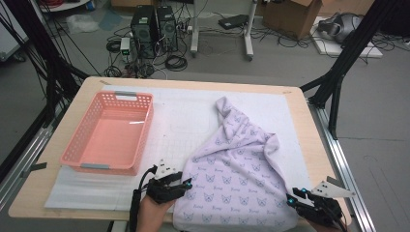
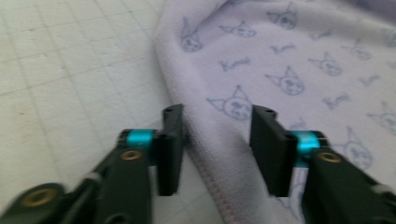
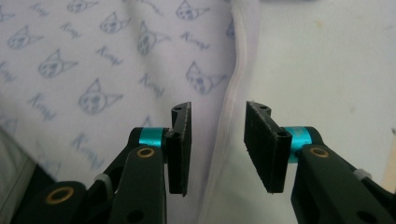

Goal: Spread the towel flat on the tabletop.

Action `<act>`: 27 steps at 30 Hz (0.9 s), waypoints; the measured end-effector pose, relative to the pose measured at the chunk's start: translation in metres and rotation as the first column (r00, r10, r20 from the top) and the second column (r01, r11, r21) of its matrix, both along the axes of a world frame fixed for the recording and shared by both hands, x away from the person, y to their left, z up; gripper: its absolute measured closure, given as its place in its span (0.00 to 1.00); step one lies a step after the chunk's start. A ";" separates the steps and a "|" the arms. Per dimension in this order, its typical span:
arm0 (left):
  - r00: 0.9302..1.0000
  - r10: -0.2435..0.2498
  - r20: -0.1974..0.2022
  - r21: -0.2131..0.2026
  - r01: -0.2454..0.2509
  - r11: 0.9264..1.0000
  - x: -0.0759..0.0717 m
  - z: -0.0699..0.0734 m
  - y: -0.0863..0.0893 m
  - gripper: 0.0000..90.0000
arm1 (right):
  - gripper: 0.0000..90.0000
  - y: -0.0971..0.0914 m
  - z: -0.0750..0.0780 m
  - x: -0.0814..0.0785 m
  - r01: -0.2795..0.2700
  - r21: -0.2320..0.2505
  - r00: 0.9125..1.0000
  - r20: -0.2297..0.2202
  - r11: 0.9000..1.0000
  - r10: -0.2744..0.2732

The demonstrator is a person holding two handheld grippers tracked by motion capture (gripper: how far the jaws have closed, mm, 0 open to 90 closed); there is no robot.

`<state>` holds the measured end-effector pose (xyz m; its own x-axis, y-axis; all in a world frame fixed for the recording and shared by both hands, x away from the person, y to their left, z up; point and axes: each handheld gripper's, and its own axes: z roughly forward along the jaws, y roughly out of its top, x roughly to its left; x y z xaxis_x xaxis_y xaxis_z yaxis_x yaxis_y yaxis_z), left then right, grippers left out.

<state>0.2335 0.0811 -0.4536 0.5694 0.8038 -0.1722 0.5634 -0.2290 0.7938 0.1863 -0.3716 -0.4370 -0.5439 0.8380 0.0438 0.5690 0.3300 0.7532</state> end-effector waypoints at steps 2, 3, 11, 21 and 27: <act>1.000 -0.012 -0.014 -0.012 0.012 1.000 -0.003 0.000 0.004 0.95 | 0.66 0.005 -0.001 0.009 0.006 -0.003 1.000 -0.002 1.000 -0.006; 1.000 -0.019 -0.012 -0.008 0.019 1.000 -0.006 0.000 0.005 0.96 | 0.66 0.009 -0.002 0.018 0.008 -0.003 1.000 0.003 1.000 -0.008; 0.996 -0.093 -0.003 0.014 0.093 0.996 -0.050 0.003 0.020 0.96 | 0.59 0.026 -0.006 0.051 0.060 0.013 0.998 0.012 0.998 -0.060; 0.997 -0.075 0.003 -0.073 0.075 0.995 -0.047 0.003 0.030 0.65 | 0.94 0.032 -0.007 0.043 -0.037 -0.034 0.999 -0.011 0.999 0.036; 0.998 -0.056 0.020 -0.105 0.058 0.993 -0.030 0.009 0.026 0.59 | 0.94 0.014 -0.005 0.012 -0.071 -0.038 0.997 -0.043 0.997 0.069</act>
<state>0.2040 0.1075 -0.4448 0.6172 0.7480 -0.2443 0.5380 -0.1746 0.8246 0.1979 -0.3571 -0.4416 -0.5995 0.7996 0.0350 0.5740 0.3991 0.7151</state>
